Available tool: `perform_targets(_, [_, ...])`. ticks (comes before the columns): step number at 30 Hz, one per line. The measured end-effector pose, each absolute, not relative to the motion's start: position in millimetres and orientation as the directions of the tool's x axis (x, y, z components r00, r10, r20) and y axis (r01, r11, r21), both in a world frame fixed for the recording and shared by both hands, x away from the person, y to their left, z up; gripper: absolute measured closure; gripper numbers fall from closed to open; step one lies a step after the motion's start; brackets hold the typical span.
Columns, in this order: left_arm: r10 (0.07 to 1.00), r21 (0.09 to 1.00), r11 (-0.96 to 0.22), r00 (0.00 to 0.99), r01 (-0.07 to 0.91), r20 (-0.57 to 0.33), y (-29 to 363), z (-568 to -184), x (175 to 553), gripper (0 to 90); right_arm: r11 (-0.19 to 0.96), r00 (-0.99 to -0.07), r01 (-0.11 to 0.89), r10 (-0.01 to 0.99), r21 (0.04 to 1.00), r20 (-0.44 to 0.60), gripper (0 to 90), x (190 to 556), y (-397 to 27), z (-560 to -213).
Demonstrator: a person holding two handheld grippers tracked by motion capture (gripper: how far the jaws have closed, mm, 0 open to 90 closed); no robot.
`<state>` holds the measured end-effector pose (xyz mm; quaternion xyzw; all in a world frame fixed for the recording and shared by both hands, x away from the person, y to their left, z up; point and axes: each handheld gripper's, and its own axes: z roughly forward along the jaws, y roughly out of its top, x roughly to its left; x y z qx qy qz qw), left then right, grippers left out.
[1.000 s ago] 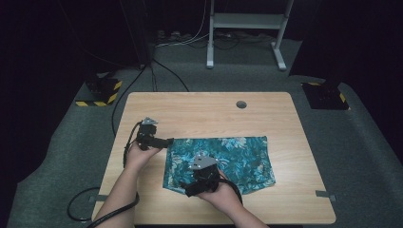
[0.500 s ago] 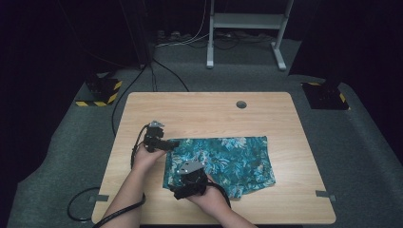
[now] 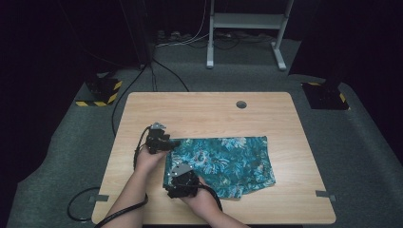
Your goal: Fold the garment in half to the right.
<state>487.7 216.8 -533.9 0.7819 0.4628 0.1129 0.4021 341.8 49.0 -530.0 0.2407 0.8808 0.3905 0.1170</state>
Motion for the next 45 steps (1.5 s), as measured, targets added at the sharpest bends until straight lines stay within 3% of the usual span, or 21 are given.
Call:
perform_targets(9, [0.836, 0.741, -0.227, 0.517, 0.632, -0.185, 219.7, -536.9, 486.8, 55.9, 0.603, -0.857, 0.322, 0.514, 0.729, -0.046, 40.1, 339.8, 54.3, -538.1])
perform_targets(19, [0.864, 0.746, -0.239, 0.487, 0.622, -0.130, 213.4, -537.8, 482.6, 81.3, 0.594, -0.836, 0.320, 0.543, 0.738, -0.074, 63.0, 340.6, 51.5, -538.1])
perform_targets(28, [0.877, 0.739, -0.208, 0.457, 0.641, -0.150, 210.2, -537.5, 481.1, 85.6, 0.577, -0.808, 0.318, 0.580, 0.752, -0.103, 83.7, 340.7, 47.1, -540.6])
perform_targets(38, [0.881, 0.744, -0.179, 0.442, 0.643, -0.170, 216.2, -529.7, 476.4, 86.5, 0.545, -0.790, 0.338, 0.607, 0.767, -0.083, 86.0, 341.6, 45.4, -532.4])
perform_targets(45, [0.892, 0.755, -0.148, 0.416, 0.639, -0.177, 232.3, -507.3, 472.7, 86.5, 0.507, -0.808, 0.283, 0.584, 0.814, -0.083, 85.8, 334.7, 49.7, -506.8])
